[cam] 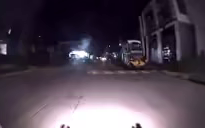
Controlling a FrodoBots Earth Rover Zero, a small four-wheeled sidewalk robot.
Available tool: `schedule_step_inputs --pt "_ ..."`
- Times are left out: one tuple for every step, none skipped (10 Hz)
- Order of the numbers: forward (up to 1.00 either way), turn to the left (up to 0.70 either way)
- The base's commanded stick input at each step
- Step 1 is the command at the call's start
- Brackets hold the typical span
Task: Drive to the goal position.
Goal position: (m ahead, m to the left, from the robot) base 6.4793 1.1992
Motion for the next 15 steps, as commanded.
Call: schedule_step_inputs --pt "0.85 0.0" --pt "0.85 0.0" --pt "0.85 0.0" --pt "0.85 0.0" --pt "0.85 0.0" --pt "0.85 -0.25" --pt "0.85 -0.14" --pt "0.85 0.0" --pt "0.85 0.0" --pt "0.85 0.0" --pt "0.85 0.0" --pt "0.85 0.0" --pt "0.85 0.0" --pt "0.85 0.0" --pt "0.85 -0.17"
